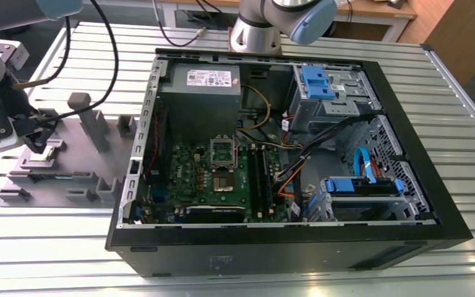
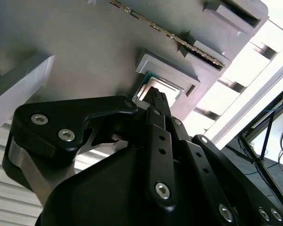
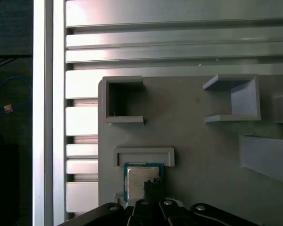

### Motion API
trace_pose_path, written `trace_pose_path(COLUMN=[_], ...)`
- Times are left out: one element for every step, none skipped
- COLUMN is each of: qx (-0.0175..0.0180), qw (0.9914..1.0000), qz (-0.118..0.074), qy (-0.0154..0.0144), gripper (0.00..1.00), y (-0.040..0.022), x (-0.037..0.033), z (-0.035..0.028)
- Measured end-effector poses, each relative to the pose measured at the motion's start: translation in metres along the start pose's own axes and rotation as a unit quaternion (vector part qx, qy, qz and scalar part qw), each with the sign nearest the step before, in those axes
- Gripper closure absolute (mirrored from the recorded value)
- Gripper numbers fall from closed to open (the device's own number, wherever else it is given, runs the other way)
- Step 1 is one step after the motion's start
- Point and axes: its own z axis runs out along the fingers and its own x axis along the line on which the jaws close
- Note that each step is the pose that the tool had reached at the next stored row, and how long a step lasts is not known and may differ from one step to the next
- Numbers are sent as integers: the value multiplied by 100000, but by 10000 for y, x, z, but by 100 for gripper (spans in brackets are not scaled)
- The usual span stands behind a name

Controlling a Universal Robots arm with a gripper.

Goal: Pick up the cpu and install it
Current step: 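Pick up the cpu and move it towards the insertion slot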

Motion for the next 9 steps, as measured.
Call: trace_pose_path(qx=[16,25,29,31,35,30,31,29,31], qw=[100000,100000,100000,100000,100000,100000,100000,100000,100000], qz=[4,8,4,6,13,13,9,8,9], qy=[-2,-4,-4,-7,1,-6,-7,-5,-6], gripper=[90,90,90,90,90,90,90,90,90], y=[1,2,2,3,5,6,8,9,10], x=[0,0,0,1,5,8,12,18,21], z=[6,14,22,29,33,38,40,42,44])
